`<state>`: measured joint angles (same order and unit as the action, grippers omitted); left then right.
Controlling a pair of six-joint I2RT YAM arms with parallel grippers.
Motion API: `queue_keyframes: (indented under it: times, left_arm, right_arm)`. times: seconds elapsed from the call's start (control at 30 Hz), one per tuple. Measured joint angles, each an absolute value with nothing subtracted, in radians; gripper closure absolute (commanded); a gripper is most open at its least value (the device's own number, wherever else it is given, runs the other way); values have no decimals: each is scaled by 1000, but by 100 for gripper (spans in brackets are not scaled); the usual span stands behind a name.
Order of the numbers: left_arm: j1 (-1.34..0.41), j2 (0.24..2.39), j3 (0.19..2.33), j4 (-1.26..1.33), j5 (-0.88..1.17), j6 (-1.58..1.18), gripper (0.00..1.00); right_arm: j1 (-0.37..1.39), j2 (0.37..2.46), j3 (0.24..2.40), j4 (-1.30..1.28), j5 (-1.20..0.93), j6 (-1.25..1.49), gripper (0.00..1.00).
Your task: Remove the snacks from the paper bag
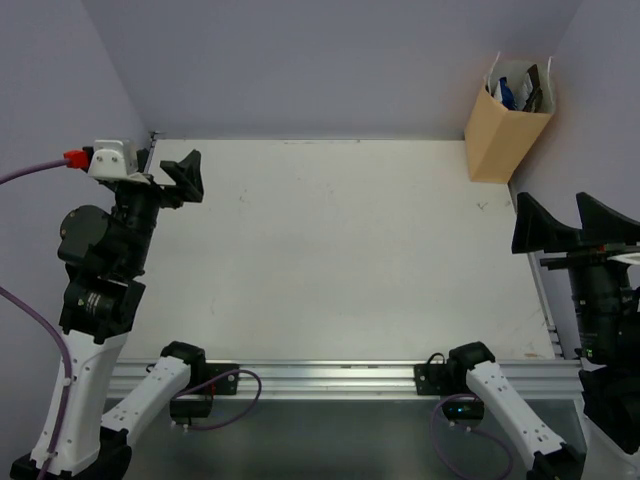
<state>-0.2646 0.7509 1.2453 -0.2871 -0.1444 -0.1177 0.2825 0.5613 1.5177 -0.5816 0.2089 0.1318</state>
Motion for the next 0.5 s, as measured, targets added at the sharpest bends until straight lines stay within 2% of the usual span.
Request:
queue_keyframes:
  times: [0.27,0.5]
  left_arm:
    - [-265,788,1229,-310,-134,-157,0]
    - [-265,895,1200,-383,-120,-203,0]
  right_arm:
    - [283,640,1502,-582,132,173,1]
    - [283,897,1494,-555,32,202,1]
